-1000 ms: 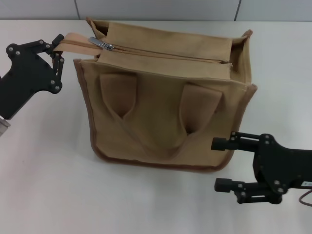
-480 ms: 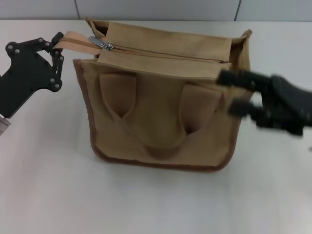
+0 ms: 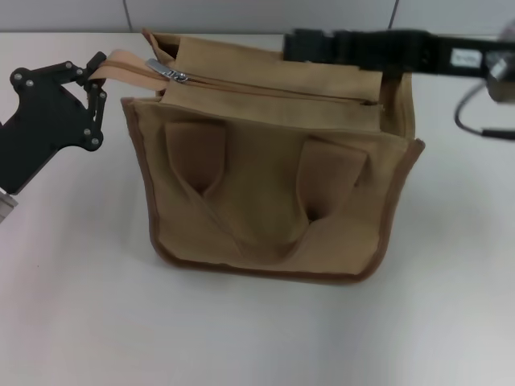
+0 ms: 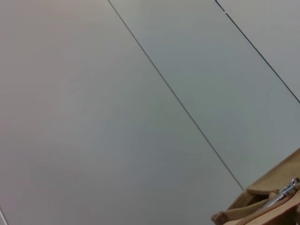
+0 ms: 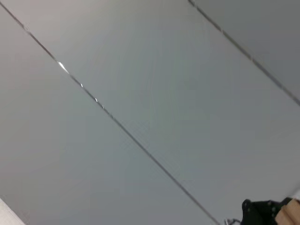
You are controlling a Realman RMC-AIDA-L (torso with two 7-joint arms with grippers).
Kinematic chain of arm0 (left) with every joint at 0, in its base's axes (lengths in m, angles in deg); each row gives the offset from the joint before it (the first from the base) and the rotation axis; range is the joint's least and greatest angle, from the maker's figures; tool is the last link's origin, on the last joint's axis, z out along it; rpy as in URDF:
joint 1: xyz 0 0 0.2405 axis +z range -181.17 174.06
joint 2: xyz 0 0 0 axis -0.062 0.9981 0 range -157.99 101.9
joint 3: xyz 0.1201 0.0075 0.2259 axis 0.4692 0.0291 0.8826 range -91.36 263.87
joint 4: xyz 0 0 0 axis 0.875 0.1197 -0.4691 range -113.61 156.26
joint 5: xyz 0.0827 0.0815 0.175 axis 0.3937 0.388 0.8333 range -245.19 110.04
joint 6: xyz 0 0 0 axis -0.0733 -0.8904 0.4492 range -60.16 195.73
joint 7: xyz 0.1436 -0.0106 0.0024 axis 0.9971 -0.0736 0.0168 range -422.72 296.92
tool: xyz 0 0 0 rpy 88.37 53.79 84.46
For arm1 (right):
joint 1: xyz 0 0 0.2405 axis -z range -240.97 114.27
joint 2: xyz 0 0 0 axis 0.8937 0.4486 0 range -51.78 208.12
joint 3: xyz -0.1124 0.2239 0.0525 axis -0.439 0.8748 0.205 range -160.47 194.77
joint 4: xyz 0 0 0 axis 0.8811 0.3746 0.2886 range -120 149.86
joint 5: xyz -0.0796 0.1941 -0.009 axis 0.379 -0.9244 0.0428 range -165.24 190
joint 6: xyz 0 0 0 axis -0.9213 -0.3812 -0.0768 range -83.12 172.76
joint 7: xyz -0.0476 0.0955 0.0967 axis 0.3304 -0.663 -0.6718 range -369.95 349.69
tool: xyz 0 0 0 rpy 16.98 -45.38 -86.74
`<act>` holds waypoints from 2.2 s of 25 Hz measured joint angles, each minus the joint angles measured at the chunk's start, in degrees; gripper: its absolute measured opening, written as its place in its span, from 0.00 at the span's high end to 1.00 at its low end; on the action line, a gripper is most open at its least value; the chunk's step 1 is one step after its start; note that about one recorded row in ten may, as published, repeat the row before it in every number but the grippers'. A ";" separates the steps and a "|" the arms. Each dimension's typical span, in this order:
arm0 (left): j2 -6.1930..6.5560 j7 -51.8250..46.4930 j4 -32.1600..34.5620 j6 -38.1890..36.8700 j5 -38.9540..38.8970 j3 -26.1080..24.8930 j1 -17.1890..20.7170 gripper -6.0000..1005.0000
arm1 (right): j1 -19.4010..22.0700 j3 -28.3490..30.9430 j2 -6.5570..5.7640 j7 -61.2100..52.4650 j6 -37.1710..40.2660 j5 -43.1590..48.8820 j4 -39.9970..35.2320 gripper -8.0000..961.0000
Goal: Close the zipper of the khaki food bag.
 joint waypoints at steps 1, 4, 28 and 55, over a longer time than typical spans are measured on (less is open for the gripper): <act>0.01 0.01 0.04 -0.02 0.00 0.04 0.02 0.98 | -1.18 -1.14 -0.08 -2.62 -0.68 0.01 -0.96 0.19; 0.11 -0.01 0.28 -0.07 0.01 0.18 0.07 0.98 | -4.29 -4.86 -0.16 -11.45 -3.60 0.01 -4.84 0.19; 0.12 -0.22 0.36 -0.93 0.01 0.20 -0.17 0.98 | -14.74 -14.72 -0.26 -31.84 -18.19 5.88 -4.30 0.19; 0.20 -4.30 1.45 -3.04 0.10 0.18 -2.23 0.98 | -15.67 -17.95 1.22 -33.48 -24.73 5.91 -2.56 0.19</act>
